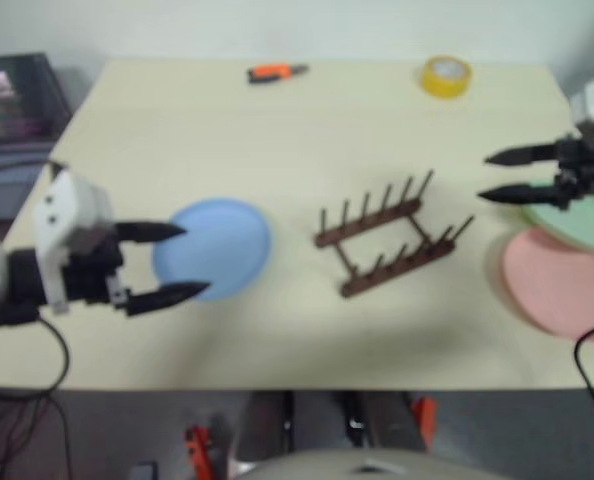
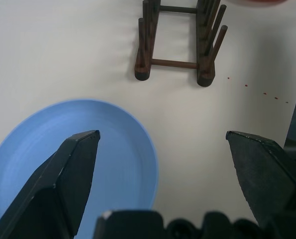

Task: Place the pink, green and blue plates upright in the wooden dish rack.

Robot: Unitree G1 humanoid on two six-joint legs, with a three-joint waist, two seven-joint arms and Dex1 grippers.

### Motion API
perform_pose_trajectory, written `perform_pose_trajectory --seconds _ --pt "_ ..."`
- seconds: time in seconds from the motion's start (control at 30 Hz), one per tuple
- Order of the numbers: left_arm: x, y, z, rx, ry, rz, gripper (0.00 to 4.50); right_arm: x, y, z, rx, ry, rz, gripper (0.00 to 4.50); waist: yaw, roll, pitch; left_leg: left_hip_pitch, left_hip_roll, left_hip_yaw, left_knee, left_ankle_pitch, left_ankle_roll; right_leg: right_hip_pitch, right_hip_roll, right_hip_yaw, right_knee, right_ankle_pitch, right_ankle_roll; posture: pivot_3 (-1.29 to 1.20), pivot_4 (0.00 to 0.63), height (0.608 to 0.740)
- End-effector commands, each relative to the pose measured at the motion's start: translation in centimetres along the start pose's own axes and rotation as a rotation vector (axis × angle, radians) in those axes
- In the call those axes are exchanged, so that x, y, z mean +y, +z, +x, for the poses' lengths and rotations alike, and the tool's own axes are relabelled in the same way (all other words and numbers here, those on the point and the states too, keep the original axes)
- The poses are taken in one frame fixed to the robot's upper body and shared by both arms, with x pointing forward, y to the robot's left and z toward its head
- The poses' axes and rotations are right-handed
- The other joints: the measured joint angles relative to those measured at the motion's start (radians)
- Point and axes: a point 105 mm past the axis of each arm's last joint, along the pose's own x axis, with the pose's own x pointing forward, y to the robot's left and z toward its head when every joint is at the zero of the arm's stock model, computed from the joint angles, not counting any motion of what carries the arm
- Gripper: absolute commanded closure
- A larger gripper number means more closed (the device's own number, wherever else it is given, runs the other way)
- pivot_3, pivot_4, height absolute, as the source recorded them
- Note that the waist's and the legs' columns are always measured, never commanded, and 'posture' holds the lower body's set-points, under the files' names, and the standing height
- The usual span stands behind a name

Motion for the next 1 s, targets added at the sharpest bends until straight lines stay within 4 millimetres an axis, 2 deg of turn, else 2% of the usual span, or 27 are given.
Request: perform_pose_trajectory --seconds 0.03,0.2,0.4,0.47,0.63,0.7,0.83,1.0 --pt "-0.2 0.8 -0.1 -0.019 0.014 0.037 0.04 -0.1 2.1 0.0 -0.063 0.003 -0.074 1.12 0.0 0.0 0.0 0.0 0.0 0.0 0.0 0.0 0.0 0.0 0.0 0.0 0.0 0.0 0.0 0.0 0.15 0.74" --pt "-1.0 1.0 -0.4 -0.03 0.028 0.033 0.04 -0.5 2.8 1.7 -0.079 0.053 -0.108 1.12 -0.013 0.0 0.0 0.0 0.0 0.0 0.0 0.0 0.0 0.0 0.0 0.0 0.0 0.0 0.0 0.0 0.15 0.74" --pt "-2.4 0.2 2.1 -0.031 0.016 0.037 0.04 -1.3 1.6 2.0 -0.01 0.039 -0.111 1.12 -0.01 0.0 0.0 0.0 0.0 0.0 0.0 0.0 0.0 0.0 0.0 0.0 0.0 0.0 0.0 0.0 0.15 0.74" --pt "-3.4 -0.2 3.6 -0.053 -0.032 0.021 0.04 -1.3 2.0 1.8 -0.02 0.038 -0.114 1.12 -0.01 0.0 0.0 -0.001 0.0 0.0 0.0 0.0 0.0 0.0 0.0 0.0 0.0 0.001 0.0 0.0 0.15 0.74" --pt "-3.3 0.0 8.7 -0.134 -0.002 -0.026 0.04 -0.7 3.4 1.6 -0.05 0.048 -0.152 1.12 0.0 -0.001 0.0 0.0 0.0 -0.001 0.001 0.0 0.0 0.001 0.001 0.0 0.001 0.002 0.0 0.0 0.15 0.74" --pt "-3.6 -0.6 10.4 -0.108 -0.01 -0.02 0.04 -0.6 3.6 1.3 -0.069 0.041 -0.151 1.12 0.003 -0.001 0.0 0.0 0.0 -0.001 0.001 0.001 -0.002 0.001 0.002 0.0 0.001 0.003 0.0 0.0 0.15 0.74" --pt "-4.0 -2.8 13.6 -0.045 -0.057 -0.028 0.04 1.0 4.2 1.8 -0.098 0.066 -0.16 1.12 0.003 -0.001 -0.001 0.0 0.0 -0.001 0.001 0.001 -0.002 0.001 0.002 0.001 0.0 0.004 0.001 0.0 0.15 0.74" --pt "-4.1 -3.2 17.2 -0.053 -0.125 -0.011 0.04 3.1 4.6 2.1 -0.113 0.077 -0.152 1.12 0.009 -0.001 0.0 -0.001 0.0 -0.001 0.001 0.001 -0.001 0.001 0.002 0.001 0.0 0.004 0.001 0.0 0.15 0.74"
